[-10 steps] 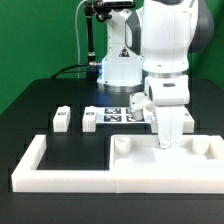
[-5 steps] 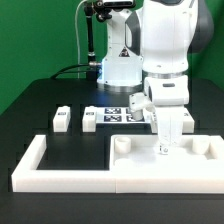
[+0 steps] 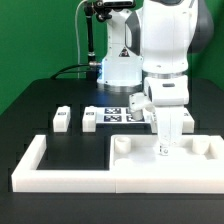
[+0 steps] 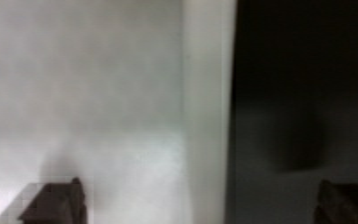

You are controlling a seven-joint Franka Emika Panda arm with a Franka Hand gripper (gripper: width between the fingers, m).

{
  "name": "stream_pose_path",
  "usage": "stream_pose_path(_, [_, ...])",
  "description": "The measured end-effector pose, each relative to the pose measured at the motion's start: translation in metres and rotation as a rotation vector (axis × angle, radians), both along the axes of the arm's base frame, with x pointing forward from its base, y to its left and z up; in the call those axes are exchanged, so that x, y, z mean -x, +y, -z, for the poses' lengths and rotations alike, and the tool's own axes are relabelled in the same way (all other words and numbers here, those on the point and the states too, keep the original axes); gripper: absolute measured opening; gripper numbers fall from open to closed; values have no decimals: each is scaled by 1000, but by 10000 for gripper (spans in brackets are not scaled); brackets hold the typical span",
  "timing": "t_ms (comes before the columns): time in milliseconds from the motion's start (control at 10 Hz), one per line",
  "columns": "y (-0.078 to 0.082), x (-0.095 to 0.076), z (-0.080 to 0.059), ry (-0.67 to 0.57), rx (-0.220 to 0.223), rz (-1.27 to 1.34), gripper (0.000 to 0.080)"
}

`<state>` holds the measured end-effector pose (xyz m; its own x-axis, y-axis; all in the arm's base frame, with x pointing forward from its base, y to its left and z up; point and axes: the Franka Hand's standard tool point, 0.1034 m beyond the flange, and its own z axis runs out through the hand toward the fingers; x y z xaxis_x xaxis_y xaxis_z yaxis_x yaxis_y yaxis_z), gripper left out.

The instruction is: Assemble desk

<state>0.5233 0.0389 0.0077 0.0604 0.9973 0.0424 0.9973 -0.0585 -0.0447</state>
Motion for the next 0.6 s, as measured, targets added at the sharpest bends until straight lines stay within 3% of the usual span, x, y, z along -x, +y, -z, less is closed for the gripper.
stream_pose_path(200, [-1,-1,-7,0,5,18,649])
stream_pose_path(400, [-1,-1,-36,29,35,133,649])
stream_pose_path(600, [13,-2,-65,33,67,397,649])
